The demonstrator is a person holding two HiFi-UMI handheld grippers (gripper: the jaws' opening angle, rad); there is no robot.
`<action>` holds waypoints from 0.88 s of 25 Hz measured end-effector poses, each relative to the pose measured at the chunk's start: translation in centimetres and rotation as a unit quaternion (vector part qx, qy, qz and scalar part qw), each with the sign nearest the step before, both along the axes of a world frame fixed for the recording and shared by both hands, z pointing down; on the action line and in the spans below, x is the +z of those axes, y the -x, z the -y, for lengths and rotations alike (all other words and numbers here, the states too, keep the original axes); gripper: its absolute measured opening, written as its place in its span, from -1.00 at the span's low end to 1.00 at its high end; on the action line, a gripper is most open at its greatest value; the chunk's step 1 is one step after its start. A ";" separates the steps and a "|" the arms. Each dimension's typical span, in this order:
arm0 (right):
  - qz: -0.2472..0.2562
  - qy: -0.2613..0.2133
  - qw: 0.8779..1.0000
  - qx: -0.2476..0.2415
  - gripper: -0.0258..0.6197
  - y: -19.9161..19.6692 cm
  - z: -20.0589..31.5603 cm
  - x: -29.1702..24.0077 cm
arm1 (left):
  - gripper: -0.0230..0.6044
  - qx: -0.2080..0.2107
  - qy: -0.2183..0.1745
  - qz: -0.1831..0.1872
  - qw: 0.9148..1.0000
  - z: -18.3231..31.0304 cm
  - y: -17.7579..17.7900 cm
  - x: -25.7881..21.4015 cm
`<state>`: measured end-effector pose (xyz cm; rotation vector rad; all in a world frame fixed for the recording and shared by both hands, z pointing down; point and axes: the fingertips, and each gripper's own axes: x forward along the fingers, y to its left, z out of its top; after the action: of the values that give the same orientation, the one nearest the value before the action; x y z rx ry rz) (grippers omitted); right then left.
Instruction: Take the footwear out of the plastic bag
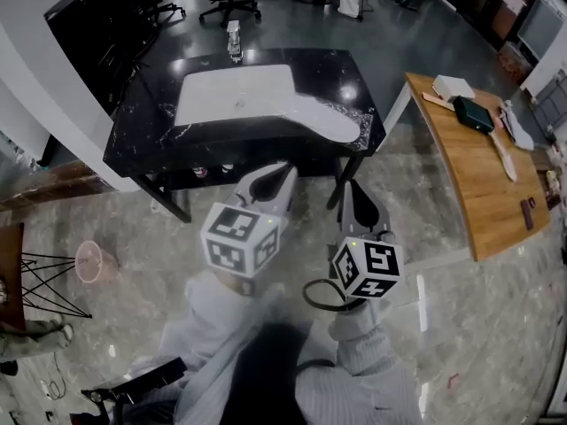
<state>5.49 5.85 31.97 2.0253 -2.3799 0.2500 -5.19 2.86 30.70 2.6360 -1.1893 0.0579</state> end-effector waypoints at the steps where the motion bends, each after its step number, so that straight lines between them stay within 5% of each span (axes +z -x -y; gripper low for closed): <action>1: 0.002 0.002 1.000 0.001 -0.88 -0.3 1.5 0.2 | -0.92 0.001 0.003 0.001 1.000 1.6 -0.3 0.3; 22: 0.027 0.101 0.993 -0.049 -0.88 -9.5 29.6 6.7 | -0.92 -0.020 0.117 0.028 0.993 29.8 -9.4 8.1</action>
<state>15.02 -23.71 38.63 1.8304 -2.3650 0.5273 4.19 -26.98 38.78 2.4199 -1.1755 0.2501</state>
